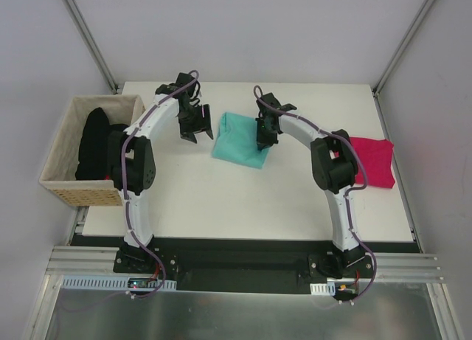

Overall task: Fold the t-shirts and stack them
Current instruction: Fold the long partially folded tshirt into a neat square

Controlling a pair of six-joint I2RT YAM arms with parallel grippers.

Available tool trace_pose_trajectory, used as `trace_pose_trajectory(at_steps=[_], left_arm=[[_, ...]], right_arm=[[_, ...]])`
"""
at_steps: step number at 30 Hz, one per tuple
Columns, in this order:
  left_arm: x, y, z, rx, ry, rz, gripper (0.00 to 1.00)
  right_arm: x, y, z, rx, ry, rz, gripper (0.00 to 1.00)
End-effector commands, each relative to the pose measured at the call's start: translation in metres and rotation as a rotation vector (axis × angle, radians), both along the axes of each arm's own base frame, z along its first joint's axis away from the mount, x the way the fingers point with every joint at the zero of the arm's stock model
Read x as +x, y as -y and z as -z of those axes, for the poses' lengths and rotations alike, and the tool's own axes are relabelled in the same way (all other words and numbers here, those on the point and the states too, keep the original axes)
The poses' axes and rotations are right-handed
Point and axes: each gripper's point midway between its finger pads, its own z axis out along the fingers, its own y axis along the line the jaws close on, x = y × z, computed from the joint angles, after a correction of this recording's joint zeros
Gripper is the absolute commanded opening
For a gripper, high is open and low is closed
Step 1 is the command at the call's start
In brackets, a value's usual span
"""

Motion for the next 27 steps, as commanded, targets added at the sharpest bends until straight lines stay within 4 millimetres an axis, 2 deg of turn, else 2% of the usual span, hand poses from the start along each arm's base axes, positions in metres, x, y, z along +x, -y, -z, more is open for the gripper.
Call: trace_pose_trajectory(at_steps=[1, 2, 4, 5, 6, 8, 12, 16, 17, 22, 27], left_arm=[[0.01, 0.008, 0.012, -0.021, -0.01, 0.014, 0.63], [0.015, 0.011, 0.009, -0.037, 0.002, 0.021, 0.63], [0.021, 0.015, 0.016, -0.049, -0.01, 0.03, 0.63], [0.03, 0.019, 0.01, -0.062, 0.016, 0.036, 0.63], [0.033, 0.022, 0.017, -0.071, 0.003, 0.043, 0.63], [0.045, 0.027, 0.018, -0.087, 0.016, 0.05, 0.63], [0.061, 0.038, 0.019, -0.13, 0.029, 0.057, 0.63], [0.07, 0.048, 0.024, -0.175, 0.018, 0.061, 0.63], [0.07, 0.049, 0.031, -0.178, 0.002, 0.06, 0.63], [0.065, 0.052, 0.043, -0.196, -0.037, 0.064, 0.63], [0.056, 0.054, 0.051, -0.202, -0.074, 0.069, 0.63]], right_arm=[[0.003, 0.01, -0.036, -0.02, 0.065, 0.027, 0.1], [0.005, 0.01, -0.042, -0.017, 0.081, 0.021, 0.12], [0.008, 0.013, -0.053, -0.036, 0.107, 0.015, 0.16], [0.013, 0.012, -0.068, -0.03, 0.142, 0.005, 0.21], [0.015, 0.012, -0.075, -0.035, 0.159, 0.003, 0.23], [0.019, 0.017, -0.089, -0.053, 0.191, -0.001, 0.3], [0.022, 0.024, -0.111, -0.08, 0.242, -0.009, 0.32], [0.019, 0.03, -0.11, -0.108, 0.227, -0.017, 0.32], [0.018, 0.031, -0.108, -0.113, 0.221, -0.015, 0.32], [0.018, 0.038, -0.102, -0.135, 0.202, 0.007, 0.31], [0.022, 0.039, -0.111, -0.123, 0.221, 0.016, 0.31]])
